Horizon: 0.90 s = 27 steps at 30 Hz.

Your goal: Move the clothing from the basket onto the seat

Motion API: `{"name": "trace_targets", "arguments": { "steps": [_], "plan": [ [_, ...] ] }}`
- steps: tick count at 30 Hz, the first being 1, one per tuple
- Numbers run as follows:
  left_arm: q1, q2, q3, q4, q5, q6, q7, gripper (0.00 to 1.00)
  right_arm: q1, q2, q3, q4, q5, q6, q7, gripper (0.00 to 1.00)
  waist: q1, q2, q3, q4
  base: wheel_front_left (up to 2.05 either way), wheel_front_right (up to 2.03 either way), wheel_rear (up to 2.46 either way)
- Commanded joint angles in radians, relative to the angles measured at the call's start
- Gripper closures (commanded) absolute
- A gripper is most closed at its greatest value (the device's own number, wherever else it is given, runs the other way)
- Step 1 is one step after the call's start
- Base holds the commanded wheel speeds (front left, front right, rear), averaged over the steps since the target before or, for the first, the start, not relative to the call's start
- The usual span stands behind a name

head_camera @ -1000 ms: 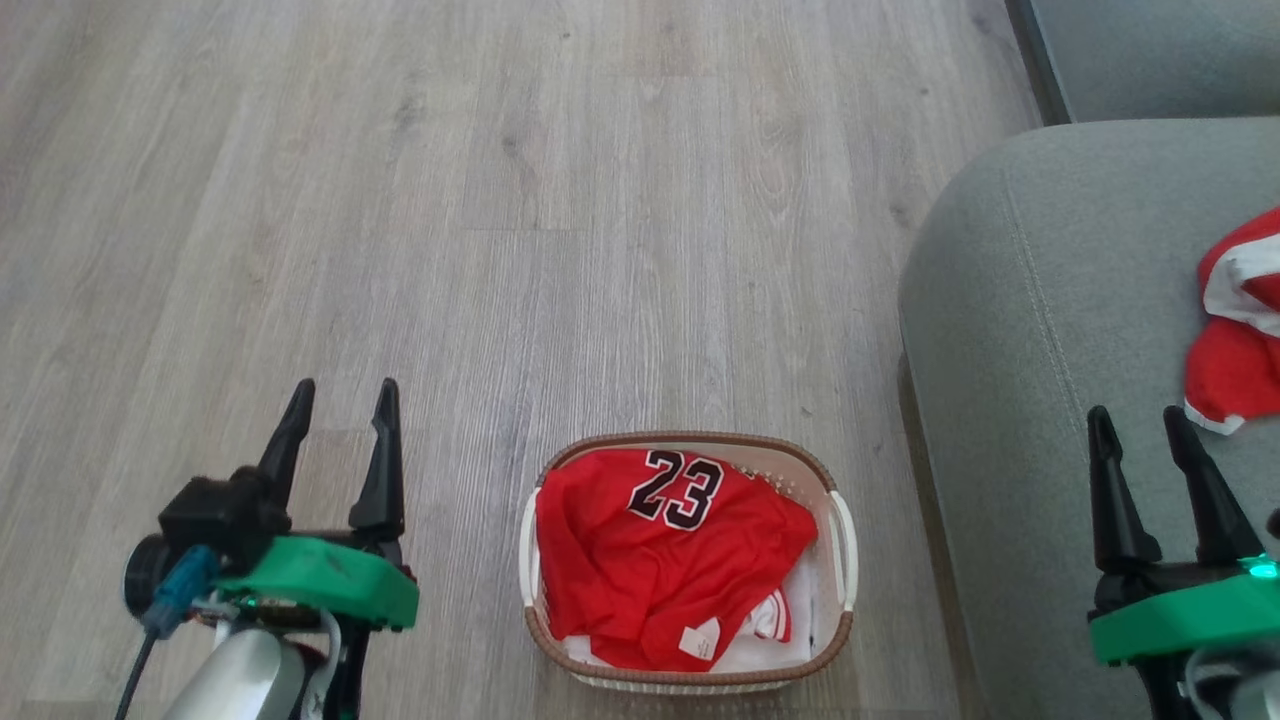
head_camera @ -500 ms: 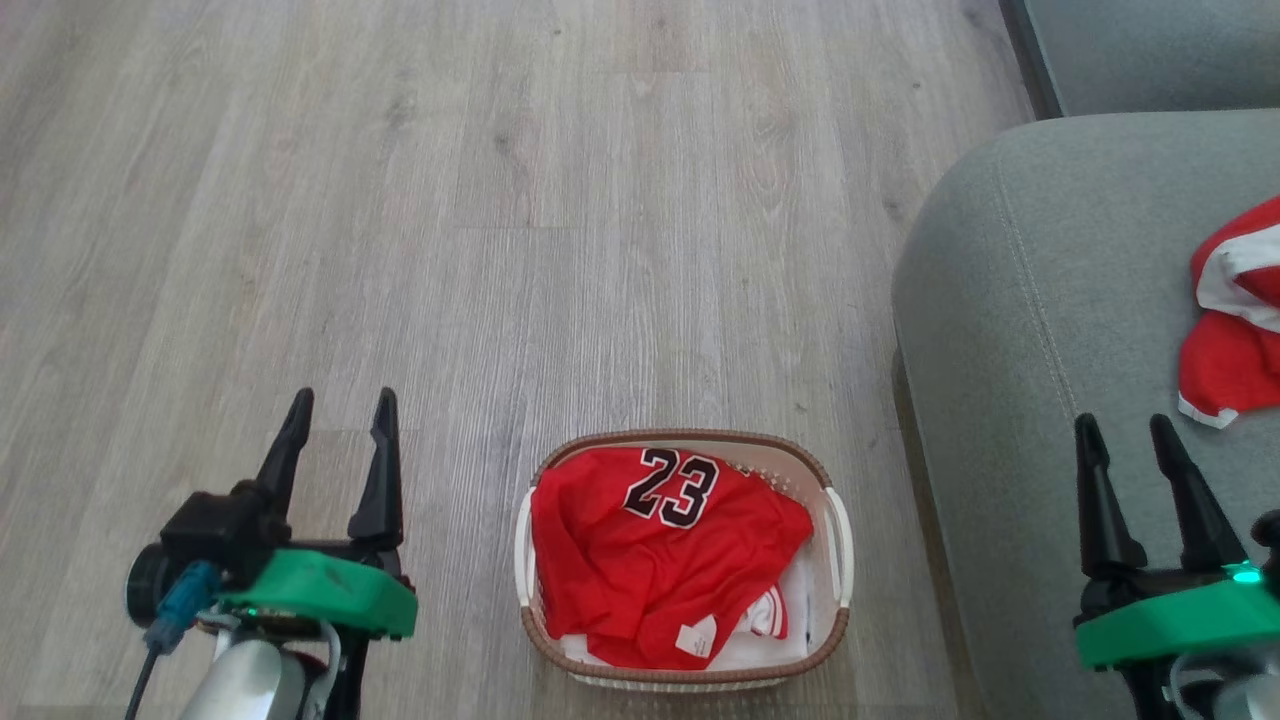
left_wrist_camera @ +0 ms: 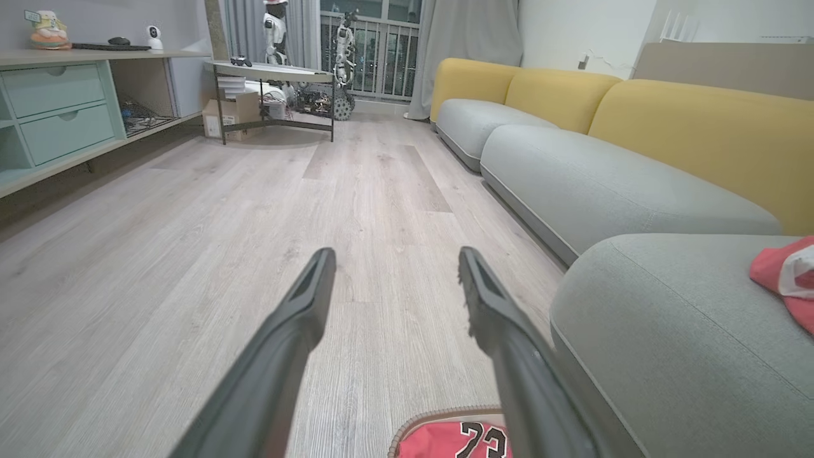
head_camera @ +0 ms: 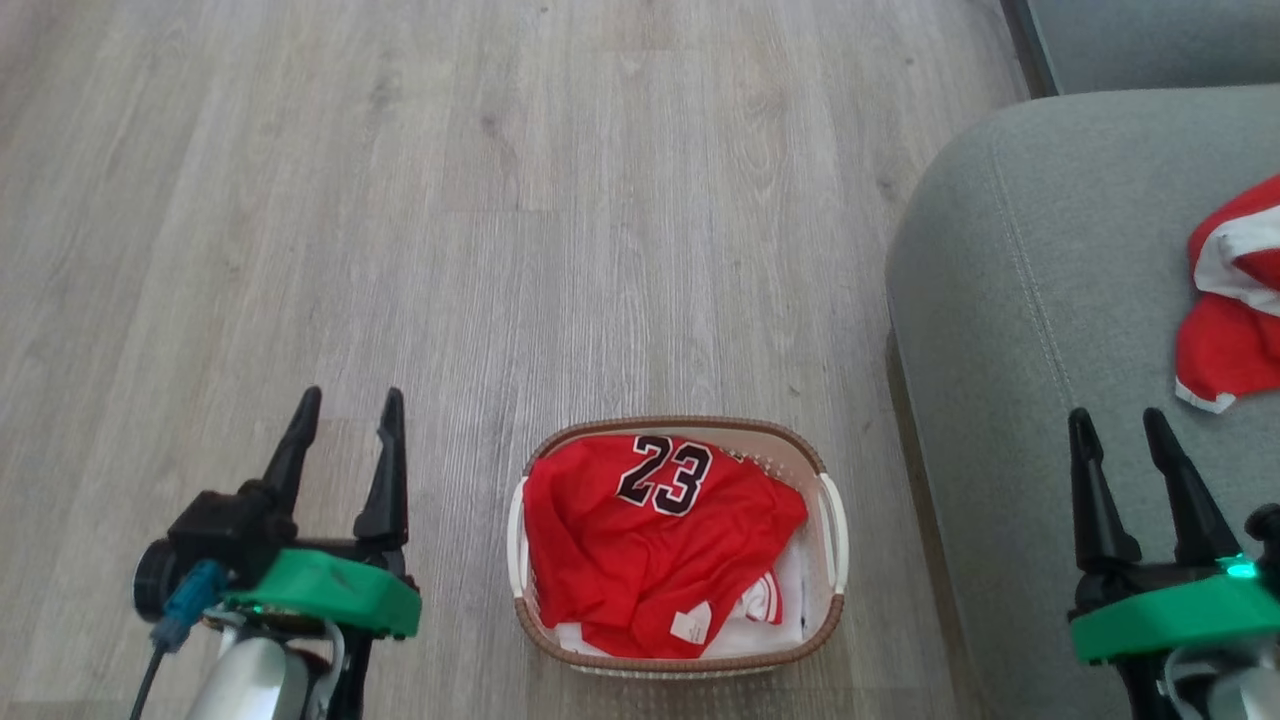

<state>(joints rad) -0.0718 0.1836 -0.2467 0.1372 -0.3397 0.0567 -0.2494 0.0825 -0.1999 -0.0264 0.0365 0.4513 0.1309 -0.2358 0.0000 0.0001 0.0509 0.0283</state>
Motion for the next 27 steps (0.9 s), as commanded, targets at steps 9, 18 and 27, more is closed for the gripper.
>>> {"name": "trace_targets", "arguments": {
  "steps": [9,18,27],
  "plan": [
    [-0.074,-0.012,0.057,-0.010,0.036,-0.039,-0.012,0.00,-0.083,-0.027,0.021,-0.040,0.003,0.000,-0.014,0.00,0.0000,-0.0001,0.066,-0.029,0.00,0.00,0.00],
    [-0.141,-0.023,0.062,-0.001,0.060,-0.066,-0.012,0.00,-0.150,-0.022,0.028,-0.051,0.000,0.000,-0.019,0.00,0.0000,-0.0001,0.176,-0.061,0.00,0.00,0.00],
    [-0.237,-0.034,0.040,0.042,0.089,-0.099,-0.012,0.00,-0.225,-0.012,0.034,-0.061,-0.006,0.000,-0.024,0.00,0.0000,-0.0001,0.300,-0.103,0.00,0.00,0.00]
  ]
}}
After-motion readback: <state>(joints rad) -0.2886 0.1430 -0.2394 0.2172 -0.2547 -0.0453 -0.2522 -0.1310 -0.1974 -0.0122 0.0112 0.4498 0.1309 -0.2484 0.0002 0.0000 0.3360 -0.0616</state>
